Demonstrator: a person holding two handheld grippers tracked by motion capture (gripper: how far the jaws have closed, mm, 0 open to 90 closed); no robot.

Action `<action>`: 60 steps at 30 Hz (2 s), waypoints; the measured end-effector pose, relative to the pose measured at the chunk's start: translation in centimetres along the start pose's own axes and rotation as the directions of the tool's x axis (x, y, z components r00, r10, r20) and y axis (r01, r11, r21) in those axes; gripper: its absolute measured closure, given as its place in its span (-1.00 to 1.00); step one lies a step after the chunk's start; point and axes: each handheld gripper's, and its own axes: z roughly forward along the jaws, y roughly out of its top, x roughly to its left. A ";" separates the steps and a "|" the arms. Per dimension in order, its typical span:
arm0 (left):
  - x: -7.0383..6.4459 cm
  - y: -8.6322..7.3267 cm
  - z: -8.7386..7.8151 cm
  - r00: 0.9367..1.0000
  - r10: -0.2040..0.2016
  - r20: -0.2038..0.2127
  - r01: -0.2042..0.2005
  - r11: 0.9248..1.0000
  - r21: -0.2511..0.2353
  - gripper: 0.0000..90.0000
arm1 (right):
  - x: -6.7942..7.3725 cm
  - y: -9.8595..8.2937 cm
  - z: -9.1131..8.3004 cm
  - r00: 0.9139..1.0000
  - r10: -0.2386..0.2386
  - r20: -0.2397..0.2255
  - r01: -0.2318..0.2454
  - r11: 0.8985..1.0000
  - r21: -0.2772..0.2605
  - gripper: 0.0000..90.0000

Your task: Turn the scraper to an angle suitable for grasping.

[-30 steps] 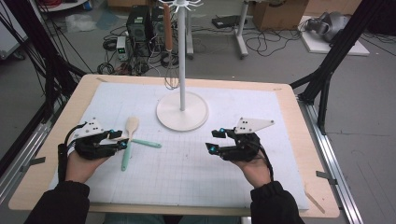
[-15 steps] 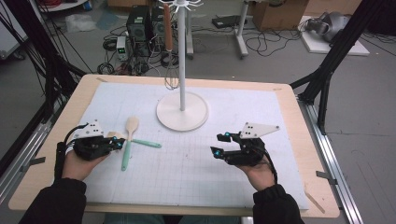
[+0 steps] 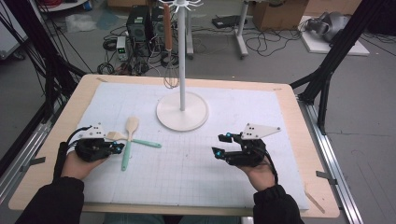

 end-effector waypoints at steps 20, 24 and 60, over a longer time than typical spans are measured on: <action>0.1 -1.0 0.9 1.000 -0.005 0.020 0.004 0.997 0.082 0.99 | 0.2 -0.2 0.3 1.000 -0.011 0.001 0.011 1.000 0.010 0.00; 0.0 -1.2 1.2 1.000 -0.006 0.027 0.004 0.995 0.096 0.99 | 0.2 -0.2 0.3 1.000 -0.016 0.002 0.016 1.000 0.010 0.00; -1.1 -0.3 2.7 0.997 -0.001 0.075 -0.006 0.995 0.096 0.99 | 0.2 -0.3 0.8 1.000 -0.018 0.005 0.018 1.000 0.022 0.00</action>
